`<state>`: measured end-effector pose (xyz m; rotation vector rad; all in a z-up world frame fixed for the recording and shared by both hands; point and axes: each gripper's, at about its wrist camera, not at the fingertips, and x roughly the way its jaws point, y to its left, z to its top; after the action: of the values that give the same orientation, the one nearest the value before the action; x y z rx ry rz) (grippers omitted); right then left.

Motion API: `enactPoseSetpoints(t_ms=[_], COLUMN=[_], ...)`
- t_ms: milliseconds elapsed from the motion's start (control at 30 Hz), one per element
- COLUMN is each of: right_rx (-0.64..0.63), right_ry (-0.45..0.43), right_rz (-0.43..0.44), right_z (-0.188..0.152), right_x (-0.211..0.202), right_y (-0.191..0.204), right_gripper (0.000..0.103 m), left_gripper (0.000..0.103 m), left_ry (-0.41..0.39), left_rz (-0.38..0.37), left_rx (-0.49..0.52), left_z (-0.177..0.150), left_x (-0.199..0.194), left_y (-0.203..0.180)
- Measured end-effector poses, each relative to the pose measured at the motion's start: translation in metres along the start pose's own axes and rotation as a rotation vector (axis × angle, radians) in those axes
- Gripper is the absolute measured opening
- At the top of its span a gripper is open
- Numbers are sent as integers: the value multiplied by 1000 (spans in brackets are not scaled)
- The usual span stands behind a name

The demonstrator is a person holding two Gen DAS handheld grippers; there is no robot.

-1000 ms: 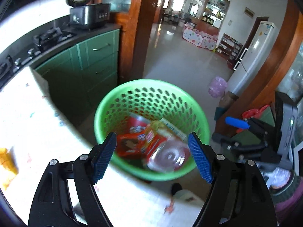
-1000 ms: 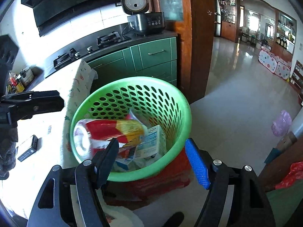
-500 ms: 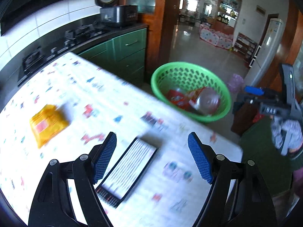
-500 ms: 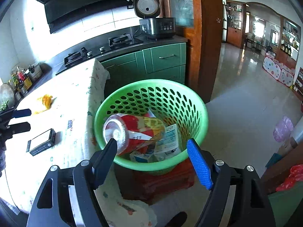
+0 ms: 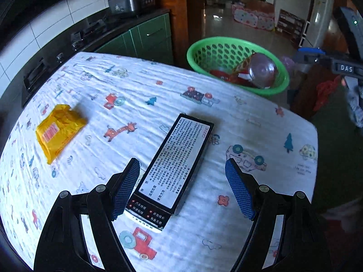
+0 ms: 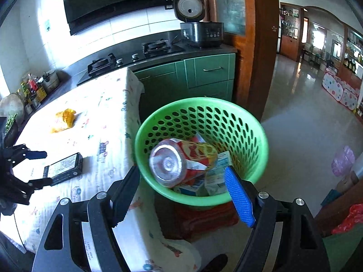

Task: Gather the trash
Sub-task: 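Move both grippers back over the table toward the black box and yellow packet, then close the left gripper on the black rectangular box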

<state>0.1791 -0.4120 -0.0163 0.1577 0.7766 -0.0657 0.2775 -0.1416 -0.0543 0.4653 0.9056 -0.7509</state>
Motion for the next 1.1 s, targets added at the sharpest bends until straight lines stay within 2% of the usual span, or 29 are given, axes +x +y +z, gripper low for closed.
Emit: enactPoseSetpoints(t_ms=[367,733,867,1100], right_rx=[-45,-93,-106,-136], right_ry=[16,31,35,35], right_rz=[23,49,55,76], right_z=[9,11,13,18], right_x=[11,22,25,28], right_y=[24,51,58,78], right_gripper=[74,74,74,74], left_gripper=[63,64,49,45], left_ry=[31,49,34,25], left_rz=[-11,-51,-46,-6], left_rx=[-23,-37,-37,-99], left_z=[-2,3,4,-5], left_x=[20,28,27,5], left_y=[7,8,6,11])
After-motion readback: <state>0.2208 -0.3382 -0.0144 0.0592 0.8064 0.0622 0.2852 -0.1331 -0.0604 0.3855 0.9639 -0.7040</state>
